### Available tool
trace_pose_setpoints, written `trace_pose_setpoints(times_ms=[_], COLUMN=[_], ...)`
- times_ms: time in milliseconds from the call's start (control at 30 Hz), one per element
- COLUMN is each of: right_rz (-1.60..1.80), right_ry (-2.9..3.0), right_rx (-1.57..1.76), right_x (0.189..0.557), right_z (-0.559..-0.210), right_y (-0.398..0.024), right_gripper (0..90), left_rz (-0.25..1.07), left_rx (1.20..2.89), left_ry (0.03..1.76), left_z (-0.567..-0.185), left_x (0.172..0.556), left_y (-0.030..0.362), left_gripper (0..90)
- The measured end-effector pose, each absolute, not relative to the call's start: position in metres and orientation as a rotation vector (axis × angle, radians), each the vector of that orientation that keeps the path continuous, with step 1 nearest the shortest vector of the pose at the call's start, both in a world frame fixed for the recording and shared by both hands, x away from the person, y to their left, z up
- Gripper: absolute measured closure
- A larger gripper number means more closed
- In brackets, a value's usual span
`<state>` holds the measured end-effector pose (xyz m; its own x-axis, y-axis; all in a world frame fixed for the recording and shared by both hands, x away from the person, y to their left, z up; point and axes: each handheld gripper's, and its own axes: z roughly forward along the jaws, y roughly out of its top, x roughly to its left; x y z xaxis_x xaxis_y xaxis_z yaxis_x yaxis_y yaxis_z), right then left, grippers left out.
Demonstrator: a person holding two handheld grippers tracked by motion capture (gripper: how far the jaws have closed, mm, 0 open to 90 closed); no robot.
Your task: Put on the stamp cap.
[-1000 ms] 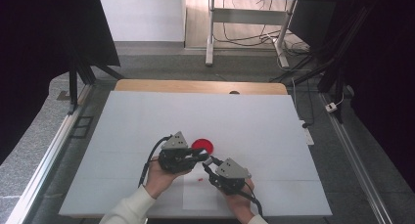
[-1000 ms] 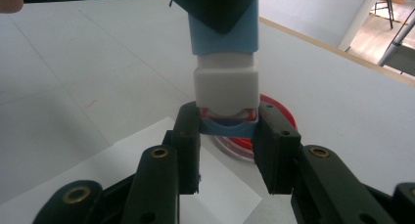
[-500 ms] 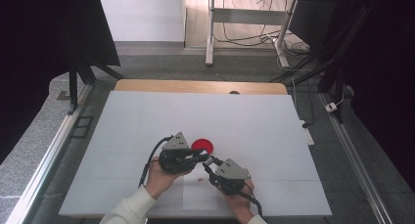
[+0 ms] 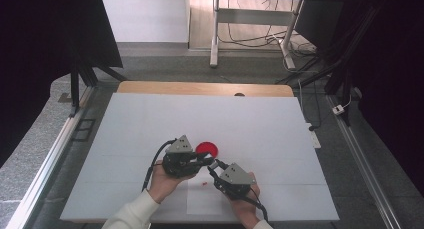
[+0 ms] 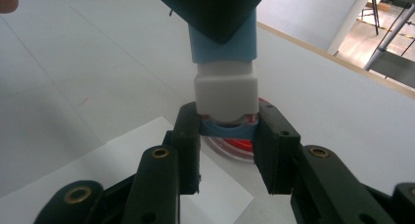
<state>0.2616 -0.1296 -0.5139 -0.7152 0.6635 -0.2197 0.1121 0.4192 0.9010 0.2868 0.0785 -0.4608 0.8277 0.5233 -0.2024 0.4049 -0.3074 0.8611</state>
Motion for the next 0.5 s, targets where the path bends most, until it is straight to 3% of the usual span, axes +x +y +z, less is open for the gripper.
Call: trace_pose_setpoints(times_ms=[500], right_rz=[1.250], right_ry=[2.125], right_rx=[0.638], right_x=[0.2609], right_z=[-0.5151], right_y=[-0.1291], right_gripper=[64.8], left_rz=[0.104], left_rx=[1.944], left_ry=[0.702], left_z=[-0.4642], left_x=[0.2893], left_y=[0.0791], left_gripper=[75.5])
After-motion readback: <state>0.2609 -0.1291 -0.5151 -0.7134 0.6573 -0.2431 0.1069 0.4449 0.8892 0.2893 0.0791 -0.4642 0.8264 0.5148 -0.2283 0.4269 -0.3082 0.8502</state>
